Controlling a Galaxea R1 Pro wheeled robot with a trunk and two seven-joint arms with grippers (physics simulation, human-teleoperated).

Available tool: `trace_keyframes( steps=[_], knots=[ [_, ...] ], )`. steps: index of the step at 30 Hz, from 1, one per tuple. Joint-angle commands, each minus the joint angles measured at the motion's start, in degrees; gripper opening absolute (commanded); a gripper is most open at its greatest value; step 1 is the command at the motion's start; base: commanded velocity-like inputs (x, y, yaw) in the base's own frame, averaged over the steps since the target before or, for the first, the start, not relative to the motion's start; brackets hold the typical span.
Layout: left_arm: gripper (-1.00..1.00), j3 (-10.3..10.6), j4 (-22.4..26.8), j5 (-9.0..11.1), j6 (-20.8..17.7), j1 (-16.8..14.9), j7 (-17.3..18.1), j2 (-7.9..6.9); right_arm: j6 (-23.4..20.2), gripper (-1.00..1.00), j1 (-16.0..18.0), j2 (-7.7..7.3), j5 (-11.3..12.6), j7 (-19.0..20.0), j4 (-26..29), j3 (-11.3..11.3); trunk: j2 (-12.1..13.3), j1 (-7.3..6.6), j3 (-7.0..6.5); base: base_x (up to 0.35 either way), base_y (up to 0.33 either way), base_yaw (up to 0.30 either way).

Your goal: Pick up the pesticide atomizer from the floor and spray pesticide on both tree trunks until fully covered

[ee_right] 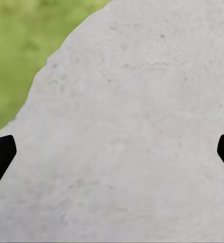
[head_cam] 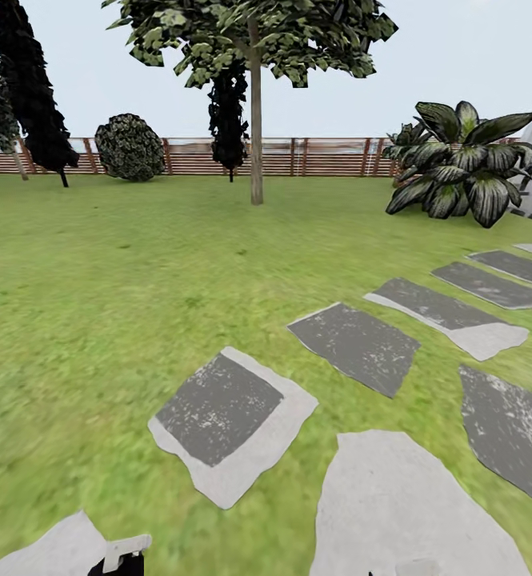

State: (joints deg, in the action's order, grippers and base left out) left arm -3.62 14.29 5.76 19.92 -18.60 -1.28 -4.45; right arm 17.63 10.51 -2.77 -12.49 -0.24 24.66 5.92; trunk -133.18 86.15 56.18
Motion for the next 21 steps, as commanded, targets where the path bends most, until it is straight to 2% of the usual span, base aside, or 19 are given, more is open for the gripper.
trace_keyframes(
  steps=[1,21],
  knots=[
    [-1.0,0.1,0.0,0.6,0.2,0.0,0.1,-0.05,0.2,1.0,0.0,0.04,-0.6,0.0,0.0,0.3,0.0,0.02,0.05,0.339,0.0,0.0],
    [-1.0,0.2,-0.1,0.6,0.1,0.0,0.3,-0.04,0.2,1.0,0.0,-0.13,-0.6,0.0,0.0,0.4,0.0,0.02,0.05,0.339,0.0,0.0]
  ],
)
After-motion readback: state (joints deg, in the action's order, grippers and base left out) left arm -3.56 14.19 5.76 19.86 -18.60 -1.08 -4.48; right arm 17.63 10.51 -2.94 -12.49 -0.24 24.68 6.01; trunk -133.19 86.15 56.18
